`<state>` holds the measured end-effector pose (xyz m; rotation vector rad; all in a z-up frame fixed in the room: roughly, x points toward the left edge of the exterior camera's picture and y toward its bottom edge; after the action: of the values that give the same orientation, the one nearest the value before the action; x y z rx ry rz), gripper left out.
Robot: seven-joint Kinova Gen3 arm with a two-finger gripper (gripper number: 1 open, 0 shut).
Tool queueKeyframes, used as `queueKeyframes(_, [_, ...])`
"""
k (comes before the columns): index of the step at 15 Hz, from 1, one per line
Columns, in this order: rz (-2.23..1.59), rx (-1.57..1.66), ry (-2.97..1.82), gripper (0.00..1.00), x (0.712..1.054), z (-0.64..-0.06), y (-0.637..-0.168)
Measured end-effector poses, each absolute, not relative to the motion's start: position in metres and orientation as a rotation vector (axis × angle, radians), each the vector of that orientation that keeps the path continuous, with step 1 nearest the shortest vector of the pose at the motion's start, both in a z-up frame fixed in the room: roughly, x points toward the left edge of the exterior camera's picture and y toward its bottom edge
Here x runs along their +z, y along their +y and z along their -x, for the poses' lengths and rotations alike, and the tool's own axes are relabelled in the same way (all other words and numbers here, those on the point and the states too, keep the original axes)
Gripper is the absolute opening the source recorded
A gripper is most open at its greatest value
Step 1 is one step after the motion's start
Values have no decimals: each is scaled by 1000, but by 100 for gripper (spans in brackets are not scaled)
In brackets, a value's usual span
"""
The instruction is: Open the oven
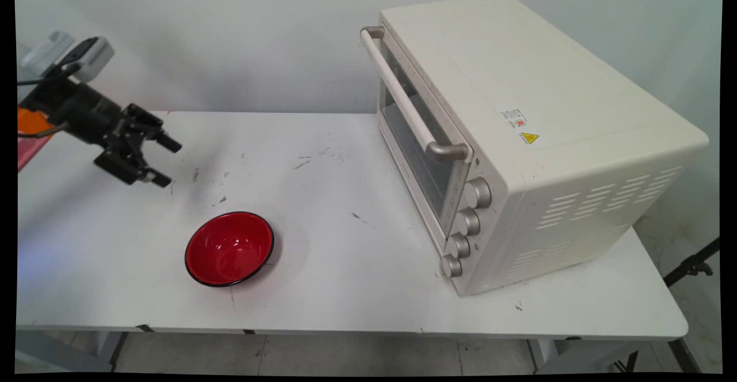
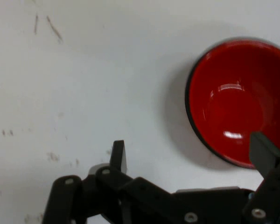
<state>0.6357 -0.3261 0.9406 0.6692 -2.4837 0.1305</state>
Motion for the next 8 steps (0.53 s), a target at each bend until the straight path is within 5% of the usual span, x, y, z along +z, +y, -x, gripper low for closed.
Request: queueKeyframes(8, [-663,212,-2411,100,971,-567,-370])
